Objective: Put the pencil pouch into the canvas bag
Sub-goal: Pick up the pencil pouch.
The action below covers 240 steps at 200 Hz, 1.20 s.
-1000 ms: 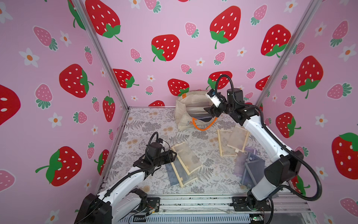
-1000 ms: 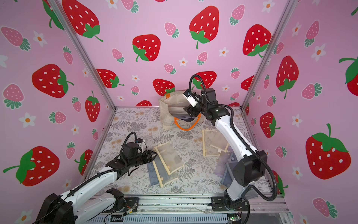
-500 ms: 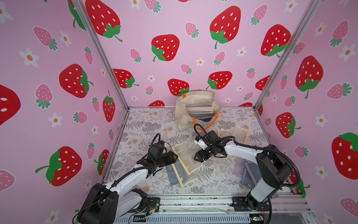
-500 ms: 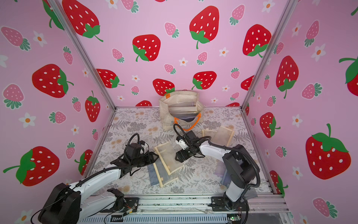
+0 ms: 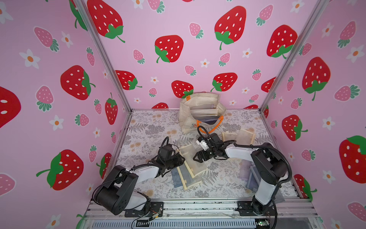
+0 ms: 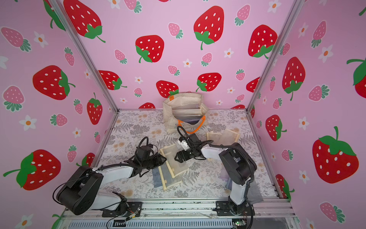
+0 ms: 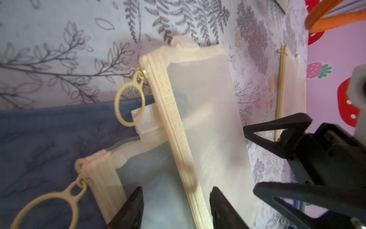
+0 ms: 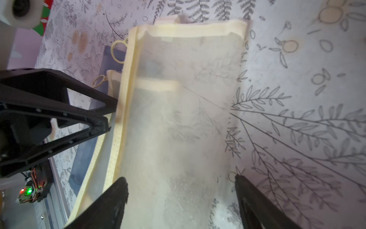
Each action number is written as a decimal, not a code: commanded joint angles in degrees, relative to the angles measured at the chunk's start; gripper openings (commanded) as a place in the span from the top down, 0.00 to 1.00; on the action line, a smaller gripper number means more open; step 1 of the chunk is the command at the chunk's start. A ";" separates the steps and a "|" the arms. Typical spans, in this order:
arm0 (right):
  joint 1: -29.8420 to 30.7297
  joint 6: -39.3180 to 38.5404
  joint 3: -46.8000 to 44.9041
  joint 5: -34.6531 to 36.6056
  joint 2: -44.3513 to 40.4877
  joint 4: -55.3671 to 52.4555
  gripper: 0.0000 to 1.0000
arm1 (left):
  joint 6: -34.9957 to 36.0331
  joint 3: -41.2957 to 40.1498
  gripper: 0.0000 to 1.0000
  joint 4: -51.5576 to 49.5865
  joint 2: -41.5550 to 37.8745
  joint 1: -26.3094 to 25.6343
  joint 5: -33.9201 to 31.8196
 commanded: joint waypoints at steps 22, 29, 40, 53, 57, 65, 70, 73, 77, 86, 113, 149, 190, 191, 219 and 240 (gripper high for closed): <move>1.13 2.77 -1.38 -3.07 2.43 1.65 0.22 | -2.27 2.05 0.51 5.23 5.24 -0.72 0.07; 1.32 2.85 -1.32 -3.41 2.47 1.91 0.24 | -2.32 2.24 0.53 5.55 5.42 -0.96 0.11; 1.59 2.95 -1.32 -3.85 2.42 2.27 0.28 | -2.19 2.56 0.56 5.64 5.51 -1.50 0.12; 1.76 3.07 -1.40 -4.11 2.19 2.68 0.33 | -1.95 2.78 0.61 5.68 5.50 -2.02 -0.15; 1.73 2.99 -1.37 -4.22 2.11 2.68 0.34 | -1.98 2.79 0.63 5.76 5.53 -2.25 -0.19; 1.87 2.82 -1.38 -4.31 1.80 2.70 0.36 | -1.97 2.79 0.66 6.18 5.53 -2.41 -0.19; 1.96 2.71 -1.41 -4.33 1.70 2.59 0.37 | -2.01 2.68 0.68 6.44 5.47 -2.53 -0.19; 1.91 2.62 -1.41 -4.30 1.58 2.58 0.38 | -2.01 2.63 0.70 6.62 5.48 -2.54 -0.08; 2.01 2.52 -1.44 -4.41 1.45 2.58 0.39 | -2.08 2.55 0.72 6.83 5.37 -2.67 -0.04; 2.05 2.34 -1.54 -4.37 0.93 2.41 0.40 | -2.18 2.44 0.76 7.27 5.06 -2.76 0.15; 2.26 1.98 -2.00 -4.51 -1.24 1.84 0.42 | -1.52 2.17 0.92 7.10 2.54 -3.13 0.77; 2.27 1.31 -2.78 -3.67 -7.33 -0.63 0.32 | 0.84 2.09 1.00 1.28 -5.71 -3.29 0.60; 1.78 2.28 -3.90 -4.17 -16.30 -1.91 0.20 | 7.33 1.80 1.00 -8.64 -21.65 -3.80 0.03; 1.74 2.35 -3.88 -4.21 -16.49 -1.86 0.19 | 7.49 1.81 1.00 -8.93 -21.88 -3.85 0.09; 1.34 3.99 -3.87 -6.51 -21.45 -0.49 0.15 | 11.41 2.30 1.00 -14.61 -31.99 -4.17 0.23; 1.19 5.39 -3.52 -9.63 -23.76 2.10 0.14 | 13.41 2.67 1.00 -16.77 -37.89 -4.17 0.80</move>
